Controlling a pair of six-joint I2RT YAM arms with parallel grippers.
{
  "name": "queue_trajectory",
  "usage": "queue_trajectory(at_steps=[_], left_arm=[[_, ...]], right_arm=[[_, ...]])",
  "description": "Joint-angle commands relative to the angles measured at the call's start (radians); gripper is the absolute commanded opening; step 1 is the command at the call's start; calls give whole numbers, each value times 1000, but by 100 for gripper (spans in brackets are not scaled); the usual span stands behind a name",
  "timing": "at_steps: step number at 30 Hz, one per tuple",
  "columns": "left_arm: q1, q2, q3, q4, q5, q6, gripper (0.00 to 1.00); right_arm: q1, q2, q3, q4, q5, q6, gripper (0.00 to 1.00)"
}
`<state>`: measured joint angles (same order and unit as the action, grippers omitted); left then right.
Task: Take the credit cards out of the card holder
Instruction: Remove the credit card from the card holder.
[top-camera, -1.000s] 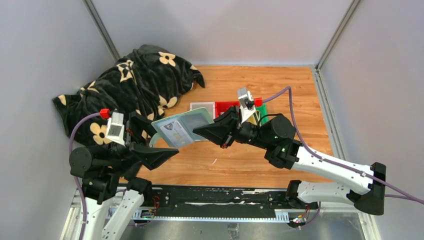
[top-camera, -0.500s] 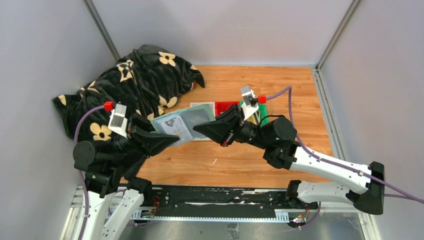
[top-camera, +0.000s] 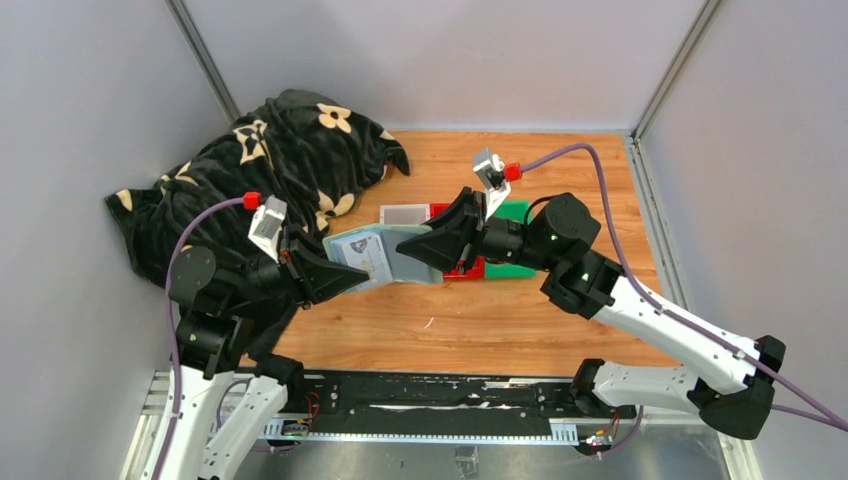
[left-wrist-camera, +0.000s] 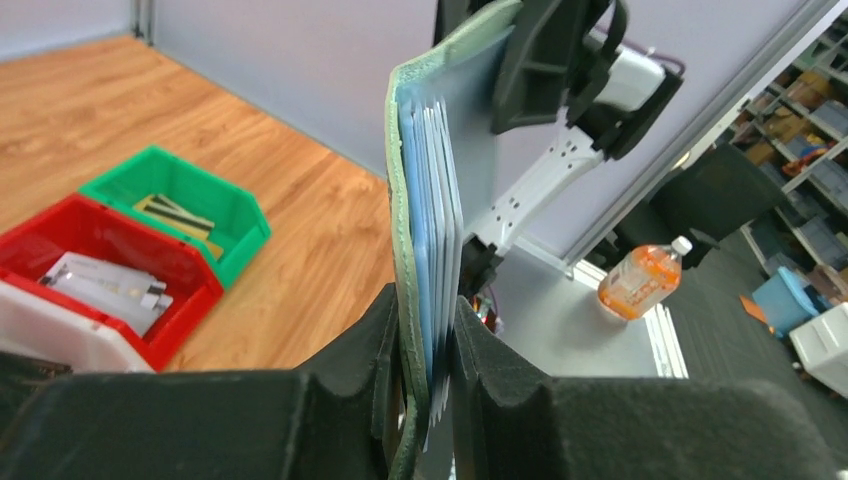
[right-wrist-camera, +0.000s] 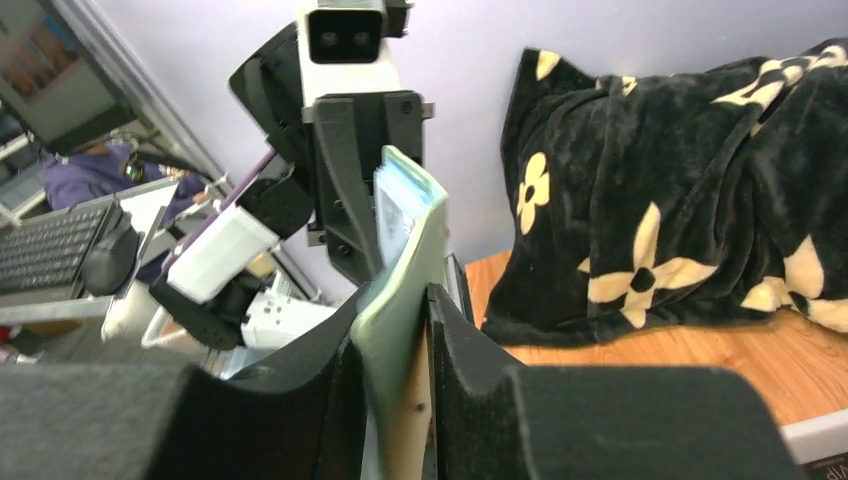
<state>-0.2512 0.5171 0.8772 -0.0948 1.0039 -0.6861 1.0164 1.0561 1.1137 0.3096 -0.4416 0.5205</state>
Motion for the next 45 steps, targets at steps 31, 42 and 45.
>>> queue_trajectory(at_steps=[31, 42, 45], left_arm=[[-2, 28, 101, -265, 66, 158, 37], [-2, -14, -21, -8, 55, -67, 66], [-2, -17, -38, 54, 82, -116, 60]], right_arm=[[-47, -3, -155, 128, -88, 127, 0], [-47, -59, -255, 298, -79, 199, 0], [-47, -70, -272, 329, -66, 213, 0]])
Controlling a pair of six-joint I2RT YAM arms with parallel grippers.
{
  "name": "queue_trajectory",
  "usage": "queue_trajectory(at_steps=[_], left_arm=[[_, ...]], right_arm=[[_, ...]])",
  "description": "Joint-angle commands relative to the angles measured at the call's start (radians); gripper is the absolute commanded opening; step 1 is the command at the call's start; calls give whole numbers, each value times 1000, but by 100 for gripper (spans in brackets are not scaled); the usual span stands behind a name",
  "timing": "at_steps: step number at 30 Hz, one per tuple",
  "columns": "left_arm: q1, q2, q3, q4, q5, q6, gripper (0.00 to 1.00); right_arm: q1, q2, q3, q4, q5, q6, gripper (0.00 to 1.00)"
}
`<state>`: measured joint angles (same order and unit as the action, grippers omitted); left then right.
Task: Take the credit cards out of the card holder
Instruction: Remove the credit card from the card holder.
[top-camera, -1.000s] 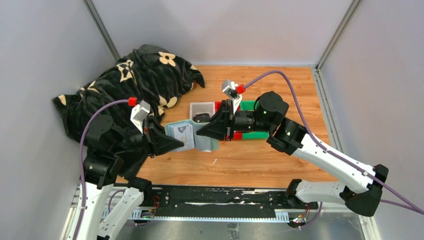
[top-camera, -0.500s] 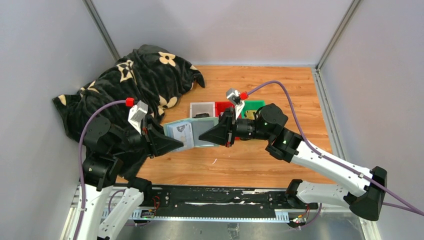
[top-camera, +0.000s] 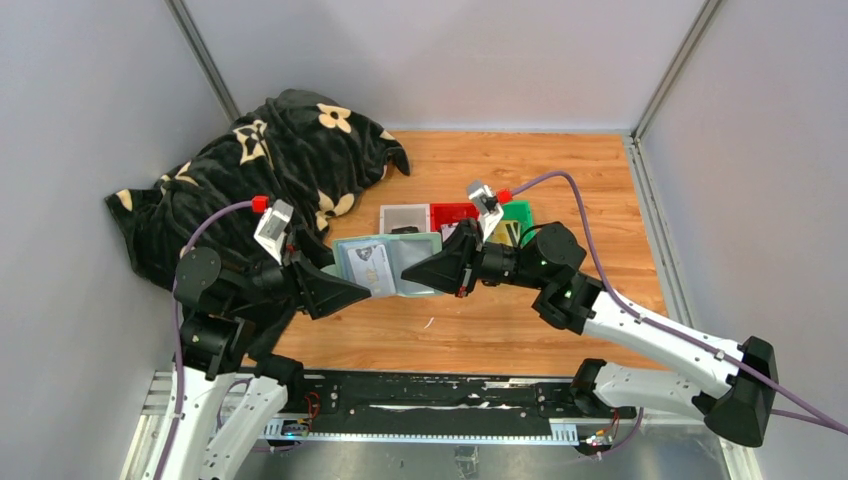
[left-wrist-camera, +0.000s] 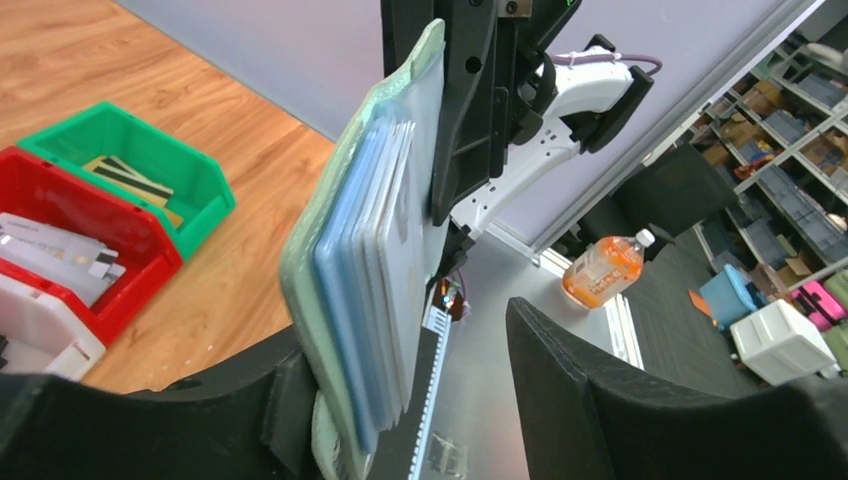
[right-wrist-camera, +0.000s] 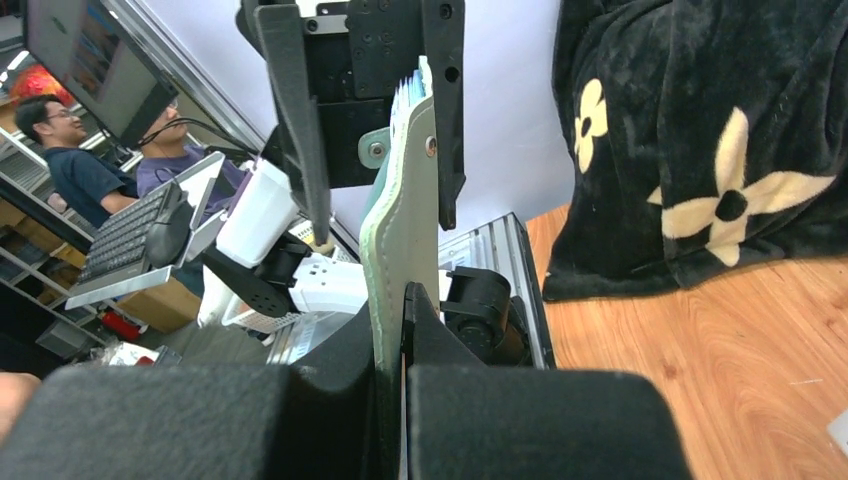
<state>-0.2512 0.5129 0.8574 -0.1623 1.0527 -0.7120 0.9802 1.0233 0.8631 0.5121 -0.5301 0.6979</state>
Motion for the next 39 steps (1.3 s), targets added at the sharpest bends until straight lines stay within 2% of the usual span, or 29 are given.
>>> queue_trajectory(at_steps=[1, 6, 10, 12, 14, 16, 18, 20, 27, 30, 32, 34, 35, 36, 37, 39], left_arm=[[-2, -19, -26, 148, 41, -107, 59], [-1, -48, -59, 302, 66, -179, 54], [-2, -53, -59, 316, 53, -184, 40], [-2, -49, -55, 303, 43, -175, 36], [-2, -44, -37, 252, 21, -139, 37], [-2, -40, -19, 179, -5, -84, 42], [-2, -36, -10, 130, -19, -50, 51], [-2, -33, -12, 122, -19, -45, 51], [-2, -39, -12, 156, -10, -61, 38], [-2, -46, -24, 232, -5, -100, 32], [-2, -55, -24, 253, -12, -111, 31], [-2, -56, -23, 260, -10, -119, 34], [-2, -53, -22, 260, -8, -121, 42], [-2, -48, -21, 260, -7, -125, 57], [-2, -42, -20, 260, -3, -129, 66], [-2, -31, -18, 247, -3, -135, 70]], right_arm=[[-11, -38, -25, 136, 26, 42, 0], [-11, -37, -36, 170, 16, 67, 0], [-11, -36, -47, 181, 10, 83, 0], [-10, -34, -49, 192, 2, 92, 0], [-9, -33, -50, 204, -5, 101, 0], [-8, -27, -47, 217, -17, 108, 0], [-6, -25, -43, 221, -28, 108, 0], [-6, -25, -40, 223, -33, 107, 0], [-5, -14, -33, 255, -51, 131, 0], [-3, 0, -35, 280, -68, 150, 0], [0, 8, -35, 296, -76, 163, 0], [5, 15, -31, 308, -84, 164, 0], [10, 19, -28, 310, -86, 162, 0], [13, 23, -24, 310, -89, 160, 0], [17, 28, -19, 312, -92, 160, 0], [21, 33, -13, 320, -96, 160, 0]])
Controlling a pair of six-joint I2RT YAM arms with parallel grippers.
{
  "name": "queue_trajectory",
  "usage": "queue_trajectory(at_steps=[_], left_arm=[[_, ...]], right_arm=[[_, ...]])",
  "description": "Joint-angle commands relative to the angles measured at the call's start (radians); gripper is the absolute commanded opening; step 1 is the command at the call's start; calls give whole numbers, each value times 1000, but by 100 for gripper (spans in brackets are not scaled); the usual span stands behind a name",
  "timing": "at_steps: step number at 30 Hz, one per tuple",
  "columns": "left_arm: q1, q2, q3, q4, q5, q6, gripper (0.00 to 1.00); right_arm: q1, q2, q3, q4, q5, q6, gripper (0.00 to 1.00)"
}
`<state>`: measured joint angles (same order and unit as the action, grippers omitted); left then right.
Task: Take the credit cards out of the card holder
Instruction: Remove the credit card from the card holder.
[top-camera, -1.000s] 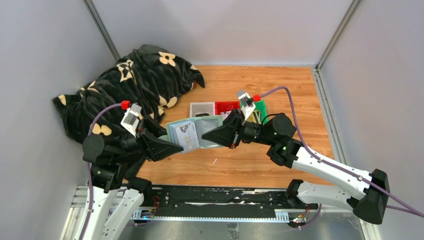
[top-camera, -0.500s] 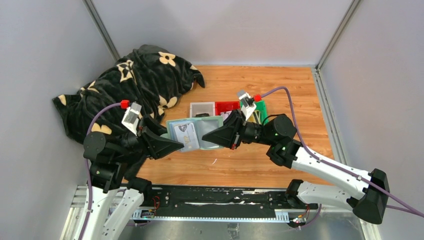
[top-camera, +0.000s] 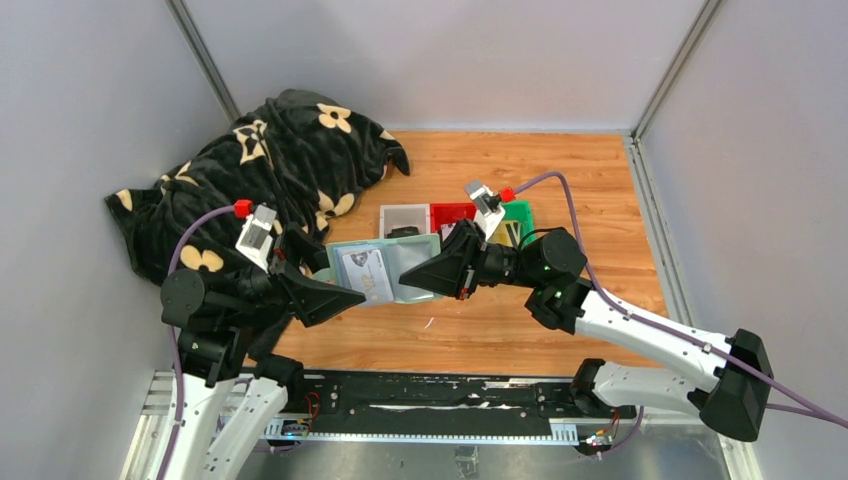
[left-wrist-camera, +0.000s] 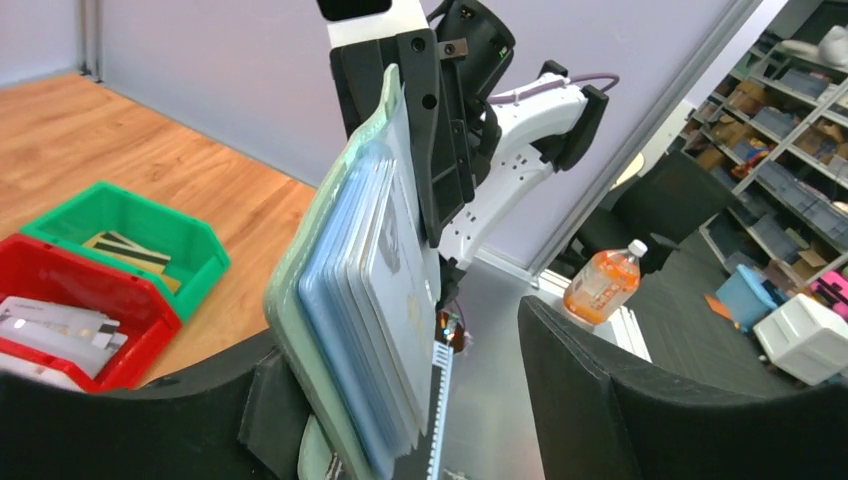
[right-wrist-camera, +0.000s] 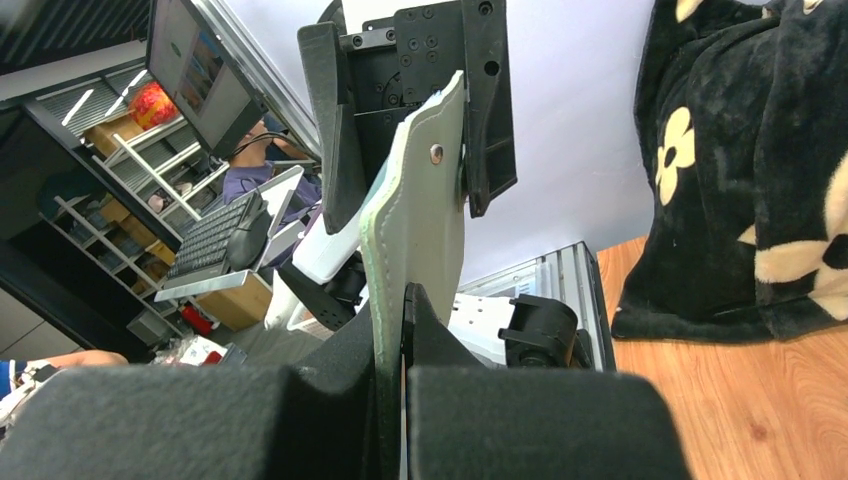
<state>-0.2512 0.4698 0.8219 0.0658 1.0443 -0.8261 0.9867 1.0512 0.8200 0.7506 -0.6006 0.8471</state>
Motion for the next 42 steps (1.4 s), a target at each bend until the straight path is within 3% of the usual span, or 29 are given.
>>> queue_trajectory(at_steps=[1, 8, 14, 20, 25, 28, 32, 35, 42], left_arm=[[-2, 20, 19, 15, 10, -21, 70], [-2, 7, -7, 76, 39, -57, 60], [-2, -2, -7, 81, 58, -53, 37], [-2, 10, 39, -87, 5, 73, 16], [-2, 21, 60, -163, -23, 113, 11], [-2, 35, 93, -294, -73, 203, 10], [-2, 60, 118, -395, -113, 270, 8], [-2, 78, 138, -471, -163, 314, 9], [-2, 136, 180, -626, -252, 414, 5]], right_arm=[[16, 9, 32, 84, -27, 10, 0], [20, 20, 27, 124, -17, 22, 0], [19, 15, 17, 107, 3, 15, 0], [18, -5, 25, 35, 25, -12, 9], [0, -68, 63, -159, 108, -98, 44], [-26, -134, 53, -196, 227, -101, 51], [-39, -171, 133, -283, 264, -116, 53], [-39, -163, 187, -338, 226, -116, 46], [-39, -66, 196, -261, 44, -32, 43]])
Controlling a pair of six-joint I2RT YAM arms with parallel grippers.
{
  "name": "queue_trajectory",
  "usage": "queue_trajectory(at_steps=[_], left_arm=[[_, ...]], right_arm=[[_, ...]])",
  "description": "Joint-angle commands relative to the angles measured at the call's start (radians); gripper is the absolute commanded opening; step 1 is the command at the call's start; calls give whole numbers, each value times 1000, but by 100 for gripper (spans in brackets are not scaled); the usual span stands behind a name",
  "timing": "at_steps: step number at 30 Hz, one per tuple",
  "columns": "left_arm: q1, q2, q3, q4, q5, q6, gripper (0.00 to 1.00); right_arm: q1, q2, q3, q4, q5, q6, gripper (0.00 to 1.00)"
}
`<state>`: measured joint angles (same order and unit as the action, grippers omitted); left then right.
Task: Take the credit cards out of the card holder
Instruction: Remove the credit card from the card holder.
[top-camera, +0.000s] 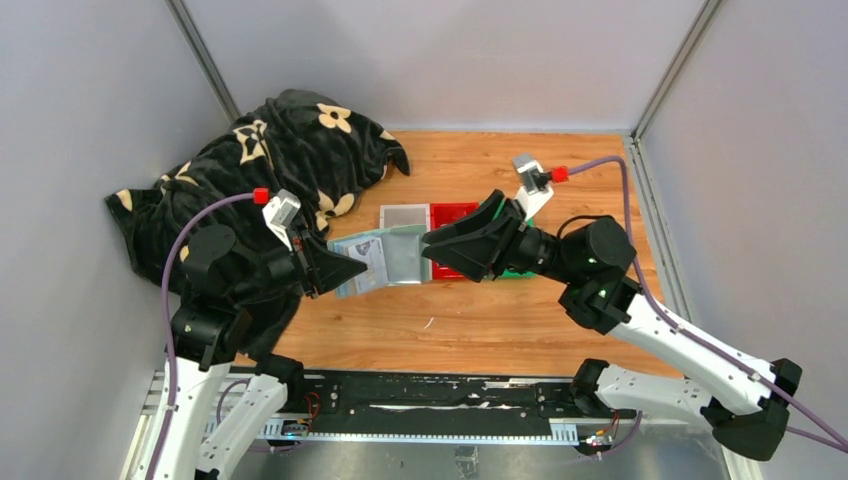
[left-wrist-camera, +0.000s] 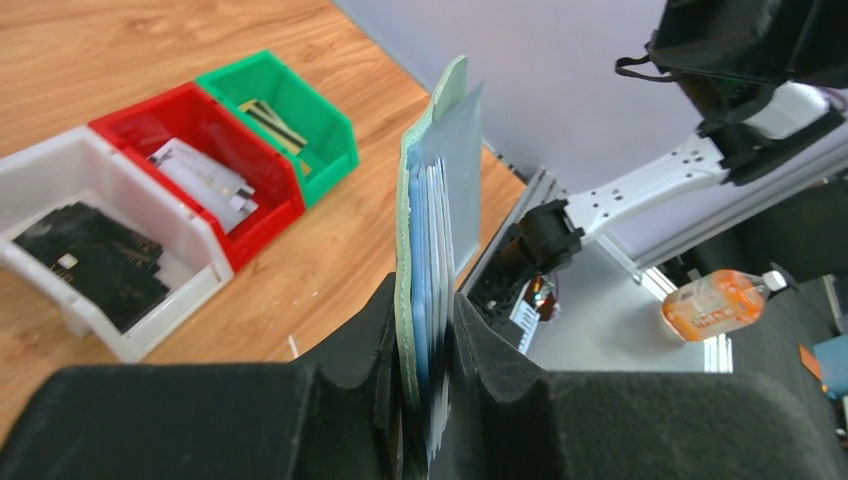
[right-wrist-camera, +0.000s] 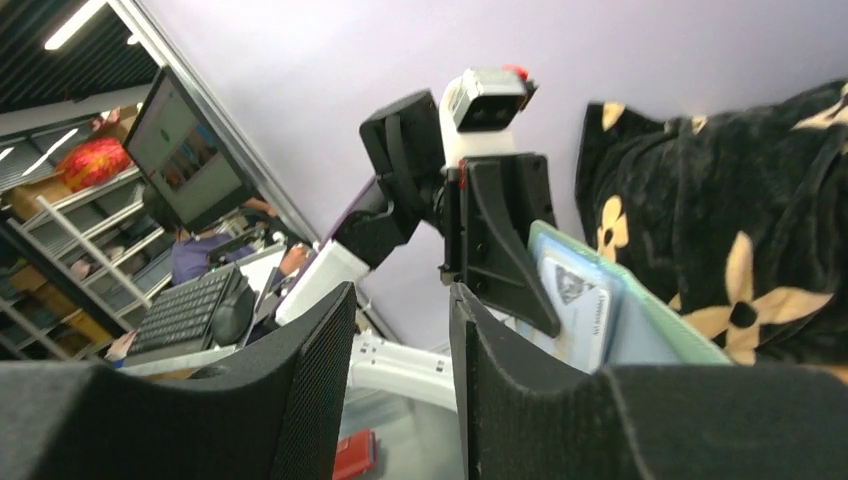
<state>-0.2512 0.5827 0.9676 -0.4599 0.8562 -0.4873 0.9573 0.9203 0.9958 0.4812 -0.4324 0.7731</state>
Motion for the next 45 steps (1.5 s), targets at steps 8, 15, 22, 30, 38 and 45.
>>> queue_trajectory(at_steps=[8, 15, 22, 30, 38, 45], left_arm=[[-2, 28, 31, -59, 32, 32, 0], [-2, 44, 25, -20, 122, 0, 0], [-2, 35, 34, 13, 162, -25, 0], [-2, 26, 25, 35, 181, -56, 2], [-2, 29, 13, 37, 164, -60, 8], [-2, 34, 8, 31, 164, -49, 14]], right_arm=[[-5, 199, 6, 32, -277, 74, 39], [-5, 164, -76, 35, -281, 40, 37], [-5, 162, -92, -37, -257, -10, 41], [-5, 187, -79, -61, -237, -36, 44], [-5, 252, -51, 18, -273, 0, 33], [-5, 293, -25, 12, -226, 5, 23]])
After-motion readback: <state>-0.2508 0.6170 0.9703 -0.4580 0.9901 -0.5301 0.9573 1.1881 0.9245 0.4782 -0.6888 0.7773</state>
